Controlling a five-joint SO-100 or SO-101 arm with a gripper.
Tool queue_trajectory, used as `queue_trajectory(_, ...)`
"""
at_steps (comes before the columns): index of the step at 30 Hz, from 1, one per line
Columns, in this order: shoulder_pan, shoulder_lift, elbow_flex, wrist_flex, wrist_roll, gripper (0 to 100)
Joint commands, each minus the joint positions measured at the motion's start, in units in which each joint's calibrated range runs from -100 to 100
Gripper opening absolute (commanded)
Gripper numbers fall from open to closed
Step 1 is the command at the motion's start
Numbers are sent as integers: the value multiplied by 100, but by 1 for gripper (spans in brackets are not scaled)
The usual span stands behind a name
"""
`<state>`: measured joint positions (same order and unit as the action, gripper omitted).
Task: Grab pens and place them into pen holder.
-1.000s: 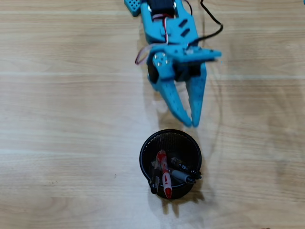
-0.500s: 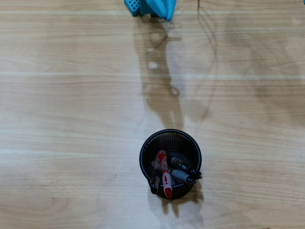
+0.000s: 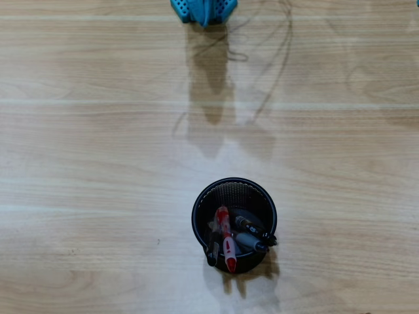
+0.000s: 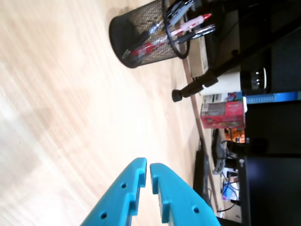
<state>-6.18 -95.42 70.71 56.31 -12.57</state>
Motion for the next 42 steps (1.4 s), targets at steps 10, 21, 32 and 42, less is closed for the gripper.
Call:
queue_trajectory(10,78,-315,2010,21,472,2)
queue_trajectory(21,5,-315,2821,-212,691,2)
queue_trajectory(32,-40,-315,2893,-573,848,2)
queue_trajectory(42,-40,-315,2893,-608,853,2)
